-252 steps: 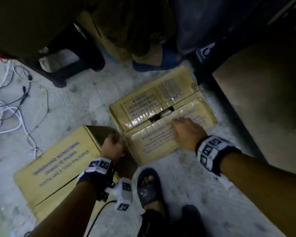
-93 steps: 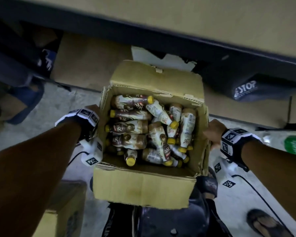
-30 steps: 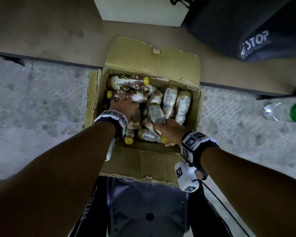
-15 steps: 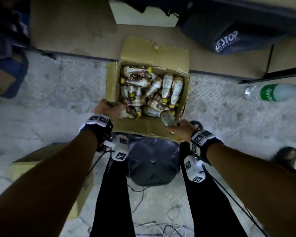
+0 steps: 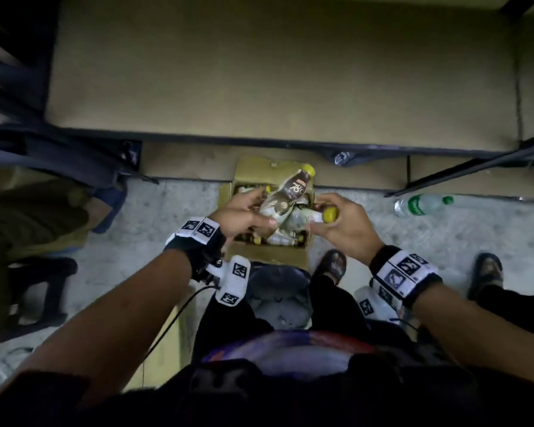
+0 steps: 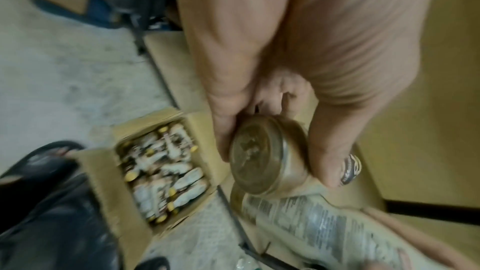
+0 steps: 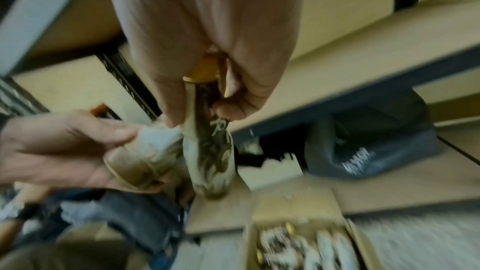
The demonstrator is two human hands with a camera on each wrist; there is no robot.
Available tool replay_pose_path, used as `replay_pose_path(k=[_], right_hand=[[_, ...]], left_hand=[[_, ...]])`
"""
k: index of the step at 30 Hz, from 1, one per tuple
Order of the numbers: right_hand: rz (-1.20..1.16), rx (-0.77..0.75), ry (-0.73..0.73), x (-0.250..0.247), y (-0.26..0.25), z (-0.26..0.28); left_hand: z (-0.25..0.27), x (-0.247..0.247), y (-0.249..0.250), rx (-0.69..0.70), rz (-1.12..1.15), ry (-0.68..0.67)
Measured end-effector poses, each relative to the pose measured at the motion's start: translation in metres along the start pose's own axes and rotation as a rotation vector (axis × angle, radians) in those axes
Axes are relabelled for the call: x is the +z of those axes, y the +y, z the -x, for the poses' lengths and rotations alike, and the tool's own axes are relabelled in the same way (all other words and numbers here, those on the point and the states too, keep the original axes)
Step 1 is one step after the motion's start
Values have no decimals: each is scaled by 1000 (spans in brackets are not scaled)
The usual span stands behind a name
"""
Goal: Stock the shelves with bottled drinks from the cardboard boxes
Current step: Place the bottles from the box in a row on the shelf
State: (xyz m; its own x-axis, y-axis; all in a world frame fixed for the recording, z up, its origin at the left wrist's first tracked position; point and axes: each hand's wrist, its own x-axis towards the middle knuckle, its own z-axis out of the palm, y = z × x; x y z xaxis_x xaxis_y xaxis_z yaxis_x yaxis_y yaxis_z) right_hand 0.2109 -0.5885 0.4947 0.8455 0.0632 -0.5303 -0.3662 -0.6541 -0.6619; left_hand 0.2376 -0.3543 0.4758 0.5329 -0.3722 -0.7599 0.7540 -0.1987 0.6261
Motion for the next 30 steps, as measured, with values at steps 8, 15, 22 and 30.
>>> replay_pose_path(k=[8, 15, 22, 30], right_hand=[[-422, -355, 288, -107, -103, 26], [-582, -725, 375, -217, -154, 54], [-541, -940, 494, -301, -197, 44], [-388, -749, 278, -345, -197, -4]], left_hand=[[50, 34, 146, 374, -196, -38], [83, 84, 246, 758, -135, -56], [102, 126, 333, 1067, -142, 243], [69, 137, 372, 949, -324, 572]])
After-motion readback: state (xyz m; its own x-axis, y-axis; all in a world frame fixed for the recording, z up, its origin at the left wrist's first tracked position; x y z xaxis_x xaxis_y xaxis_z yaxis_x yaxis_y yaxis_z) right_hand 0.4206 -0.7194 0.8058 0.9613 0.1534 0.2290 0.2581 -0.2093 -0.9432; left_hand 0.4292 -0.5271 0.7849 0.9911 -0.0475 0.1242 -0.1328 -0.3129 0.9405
